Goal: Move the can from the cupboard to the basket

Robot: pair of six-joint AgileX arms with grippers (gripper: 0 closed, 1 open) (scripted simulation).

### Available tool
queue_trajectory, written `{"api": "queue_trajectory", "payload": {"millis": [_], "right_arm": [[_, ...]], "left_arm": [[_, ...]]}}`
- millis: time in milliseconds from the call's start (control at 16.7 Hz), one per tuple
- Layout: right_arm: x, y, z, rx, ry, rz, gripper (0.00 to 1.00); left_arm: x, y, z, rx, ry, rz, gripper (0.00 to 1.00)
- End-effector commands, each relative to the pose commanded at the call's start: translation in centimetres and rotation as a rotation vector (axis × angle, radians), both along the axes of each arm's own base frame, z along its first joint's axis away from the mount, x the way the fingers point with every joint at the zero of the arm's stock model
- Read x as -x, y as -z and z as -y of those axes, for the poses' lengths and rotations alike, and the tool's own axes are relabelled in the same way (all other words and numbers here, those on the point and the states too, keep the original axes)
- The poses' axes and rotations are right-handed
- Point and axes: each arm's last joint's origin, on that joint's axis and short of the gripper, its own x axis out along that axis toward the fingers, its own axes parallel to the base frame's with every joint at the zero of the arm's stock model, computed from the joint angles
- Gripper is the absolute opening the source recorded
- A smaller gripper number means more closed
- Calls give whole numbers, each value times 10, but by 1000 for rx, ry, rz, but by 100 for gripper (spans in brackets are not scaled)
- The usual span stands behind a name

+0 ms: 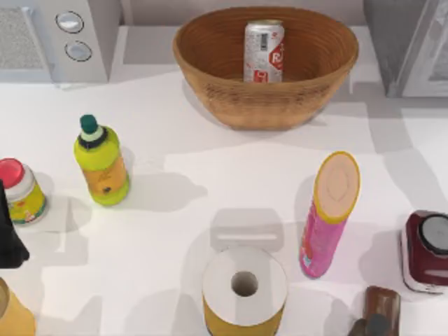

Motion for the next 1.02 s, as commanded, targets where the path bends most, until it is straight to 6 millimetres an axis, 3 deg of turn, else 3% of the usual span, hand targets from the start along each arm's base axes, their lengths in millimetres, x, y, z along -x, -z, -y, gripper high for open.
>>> {"api": "queue_trajectory", "payload": {"millis": [240, 480, 720, 900, 1020], "right_arm": [[34, 38, 21, 4, -4, -14, 100], [75, 95, 42, 3, -9, -14, 100], [106, 182, 57, 4, -14, -44, 100], [120, 255, 64, 1, -18, -71, 100], [125, 293, 67, -2, -21, -68, 100]], "left_arm": [[0, 0, 0, 0, 0, 0, 100], [0, 0, 0, 0, 0, 0, 100], [0, 0, 0, 0, 0, 0, 100], [0, 0, 0, 0, 0, 0, 100], [0, 0, 0, 0, 0, 0, 100]]}}
